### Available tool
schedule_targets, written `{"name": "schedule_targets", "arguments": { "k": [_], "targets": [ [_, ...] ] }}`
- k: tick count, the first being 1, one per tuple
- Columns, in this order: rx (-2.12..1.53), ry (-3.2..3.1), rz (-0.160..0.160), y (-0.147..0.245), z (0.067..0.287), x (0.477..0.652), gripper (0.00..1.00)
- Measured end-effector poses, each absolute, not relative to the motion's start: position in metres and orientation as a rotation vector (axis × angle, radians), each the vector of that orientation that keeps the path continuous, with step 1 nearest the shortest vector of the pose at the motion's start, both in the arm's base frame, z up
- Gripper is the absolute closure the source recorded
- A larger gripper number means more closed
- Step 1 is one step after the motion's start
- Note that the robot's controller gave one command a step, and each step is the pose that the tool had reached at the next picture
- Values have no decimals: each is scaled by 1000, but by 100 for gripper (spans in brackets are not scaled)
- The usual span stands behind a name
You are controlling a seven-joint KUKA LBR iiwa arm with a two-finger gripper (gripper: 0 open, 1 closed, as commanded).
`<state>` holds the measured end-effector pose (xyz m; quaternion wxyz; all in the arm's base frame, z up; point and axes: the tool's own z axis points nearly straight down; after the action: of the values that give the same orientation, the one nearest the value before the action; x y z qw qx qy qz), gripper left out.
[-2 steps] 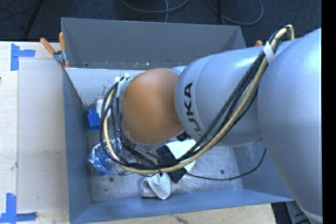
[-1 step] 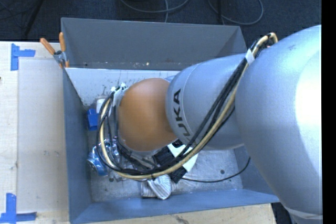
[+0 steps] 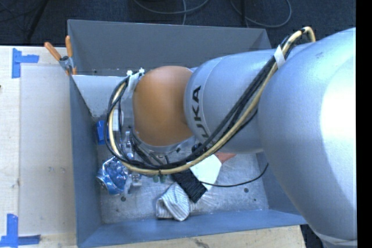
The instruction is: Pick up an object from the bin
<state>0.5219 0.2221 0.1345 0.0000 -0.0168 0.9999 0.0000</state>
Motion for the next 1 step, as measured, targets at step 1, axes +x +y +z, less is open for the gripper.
{"name": "schedule_targets", "arguments": {
  "k": [1],
  "targets": [
    [-52, 3142, 0, 222, 134, 522, 0]
  ]
}}
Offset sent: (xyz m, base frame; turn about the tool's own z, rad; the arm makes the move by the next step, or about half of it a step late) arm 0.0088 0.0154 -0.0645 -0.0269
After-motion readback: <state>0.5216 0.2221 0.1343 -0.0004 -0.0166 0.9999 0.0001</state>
